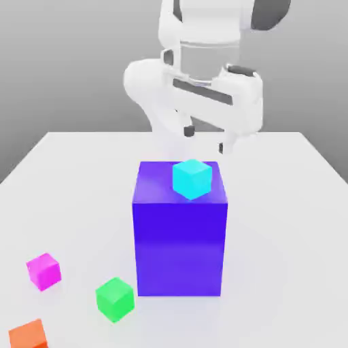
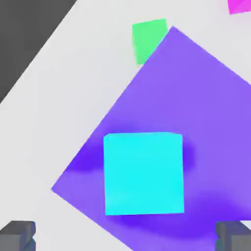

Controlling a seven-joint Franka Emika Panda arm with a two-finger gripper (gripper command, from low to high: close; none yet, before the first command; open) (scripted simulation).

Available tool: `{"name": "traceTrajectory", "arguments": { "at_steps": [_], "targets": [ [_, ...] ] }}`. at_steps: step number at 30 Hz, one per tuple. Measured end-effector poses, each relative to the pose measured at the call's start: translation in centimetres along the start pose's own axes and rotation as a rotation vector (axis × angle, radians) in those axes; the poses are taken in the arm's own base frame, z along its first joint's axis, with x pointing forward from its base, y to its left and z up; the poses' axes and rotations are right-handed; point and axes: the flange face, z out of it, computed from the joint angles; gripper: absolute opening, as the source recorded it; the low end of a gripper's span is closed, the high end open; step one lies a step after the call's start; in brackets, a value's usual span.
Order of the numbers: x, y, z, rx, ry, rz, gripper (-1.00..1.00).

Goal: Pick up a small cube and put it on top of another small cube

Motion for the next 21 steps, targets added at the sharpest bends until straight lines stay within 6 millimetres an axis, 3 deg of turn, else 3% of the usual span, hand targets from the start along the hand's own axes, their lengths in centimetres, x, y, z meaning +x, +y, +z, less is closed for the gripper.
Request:
{"name": "traceTrajectory", "arguments": {
  "at_steps": [10, 21],
  "targets": [
    [2.9, -5.3, 4.8, -0.134, 0.059, -0.458, 1.0],
    [6.7, -10.1, 10.4, -0.218, -0.027, -0.986, 1.0]
  ]
}}
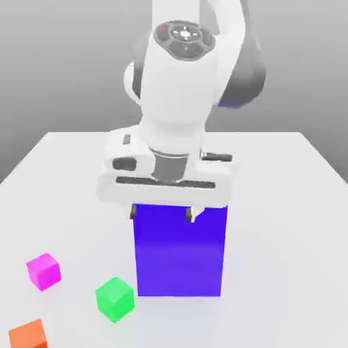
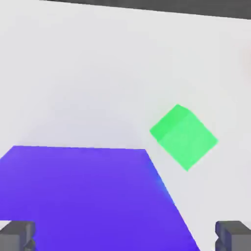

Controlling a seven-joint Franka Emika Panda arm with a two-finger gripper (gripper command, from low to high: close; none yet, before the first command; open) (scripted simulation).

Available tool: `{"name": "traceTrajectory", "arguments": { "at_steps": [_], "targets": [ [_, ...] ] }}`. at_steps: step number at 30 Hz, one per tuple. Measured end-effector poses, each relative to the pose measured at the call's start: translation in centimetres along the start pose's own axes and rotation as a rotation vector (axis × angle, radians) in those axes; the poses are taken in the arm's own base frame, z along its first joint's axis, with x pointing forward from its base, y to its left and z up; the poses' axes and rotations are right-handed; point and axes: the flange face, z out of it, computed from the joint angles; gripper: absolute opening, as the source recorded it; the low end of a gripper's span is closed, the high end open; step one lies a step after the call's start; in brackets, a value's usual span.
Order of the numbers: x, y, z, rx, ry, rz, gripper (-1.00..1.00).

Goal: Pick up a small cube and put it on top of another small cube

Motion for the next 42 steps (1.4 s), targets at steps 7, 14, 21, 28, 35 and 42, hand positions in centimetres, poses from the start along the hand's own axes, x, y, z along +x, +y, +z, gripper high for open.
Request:
{"name": "traceTrajectory", "arguments": {
  "at_steps": [7, 14, 21, 28, 35, 42],
  "targets": [
    [4.2, 1.2, 3.3, 0.044, -0.026, -0.343, 1.0],
    [7.9, 2.7, 5.4, 0.143, 0.01, -0.68, 1.0],
    [11.0, 7.1, 7.1, 0.221, 0.112, -0.879, 1.0],
    [10.7, 14.8, 10.6, 0.203, 0.174, -0.806, 1.0],
    [7.7, 21.7, 14.5, 0.178, 0.204, -0.659, 1.0],
    [7.0, 23.0, 19.2, 0.176, 0.223, -0.603, 1.0]
  ]
}}
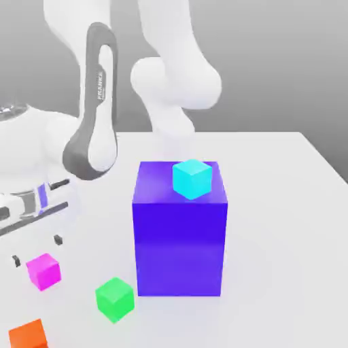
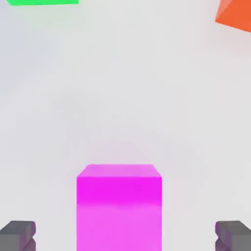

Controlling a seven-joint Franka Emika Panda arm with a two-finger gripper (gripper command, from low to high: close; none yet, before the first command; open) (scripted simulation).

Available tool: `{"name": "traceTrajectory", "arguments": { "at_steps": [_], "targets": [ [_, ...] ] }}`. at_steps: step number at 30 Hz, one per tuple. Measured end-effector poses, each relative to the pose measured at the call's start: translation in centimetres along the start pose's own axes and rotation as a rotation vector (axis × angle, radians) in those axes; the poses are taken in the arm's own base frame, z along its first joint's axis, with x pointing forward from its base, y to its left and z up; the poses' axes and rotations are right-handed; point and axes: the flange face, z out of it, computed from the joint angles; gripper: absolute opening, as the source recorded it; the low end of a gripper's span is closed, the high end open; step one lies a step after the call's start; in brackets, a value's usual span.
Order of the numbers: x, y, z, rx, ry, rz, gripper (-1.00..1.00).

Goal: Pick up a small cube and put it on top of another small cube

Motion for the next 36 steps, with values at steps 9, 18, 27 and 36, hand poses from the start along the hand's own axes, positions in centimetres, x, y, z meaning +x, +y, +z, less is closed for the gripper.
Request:
{"name": "traceTrajectory", "arguments": {
  "at_steps": [9, 18, 27, 36],
  "targets": [
    [-0.2, -0.2, 3.0, 0.002, -0.008, -0.002, -1.0],
    [0.0, -0.3, -3.5, 0.001, -0.014, 0.02, -1.0],
    [2.1, -1.9, -7.1, -0.014, -0.086, 0.322, -1.0],
    [4.2, -4.9, -9.6, -0.033, -0.12, 0.643, -1.0]
  ]
}}
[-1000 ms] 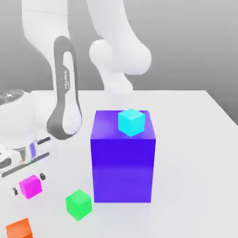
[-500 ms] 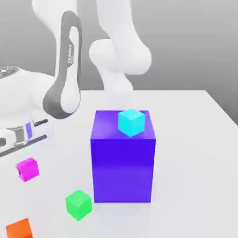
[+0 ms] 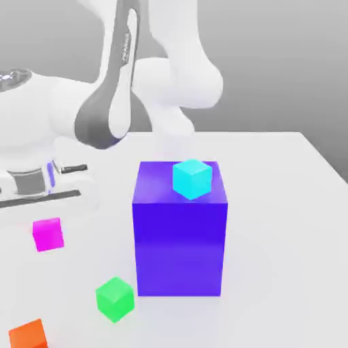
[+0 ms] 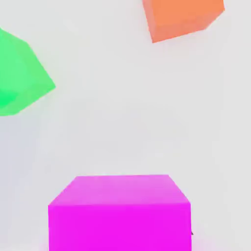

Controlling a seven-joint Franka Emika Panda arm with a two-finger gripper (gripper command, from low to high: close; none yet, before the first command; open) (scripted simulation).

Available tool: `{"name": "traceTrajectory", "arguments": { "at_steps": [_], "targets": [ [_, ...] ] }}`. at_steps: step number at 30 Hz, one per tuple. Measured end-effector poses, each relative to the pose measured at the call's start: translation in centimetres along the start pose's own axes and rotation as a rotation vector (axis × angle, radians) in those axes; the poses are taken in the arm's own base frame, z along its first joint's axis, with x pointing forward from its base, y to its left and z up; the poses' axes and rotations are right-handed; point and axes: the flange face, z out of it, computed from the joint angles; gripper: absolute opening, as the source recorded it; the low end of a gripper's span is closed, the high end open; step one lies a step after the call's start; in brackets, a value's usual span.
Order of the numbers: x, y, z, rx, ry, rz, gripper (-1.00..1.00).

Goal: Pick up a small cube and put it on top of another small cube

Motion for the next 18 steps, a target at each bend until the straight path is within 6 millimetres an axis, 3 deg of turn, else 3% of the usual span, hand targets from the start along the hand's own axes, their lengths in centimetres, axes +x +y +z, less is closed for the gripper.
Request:
{"name": "traceTrajectory", "arguments": {
  "at_steps": [9, 18],
  "targets": [
    [-1.1, -4.1, -1.2, 0.008, -0.002, 0.315, -1.0],
    [-2.6, -8.2, -0.9, 0.043, 0.023, 0.622, -1.0]
  ]
}}
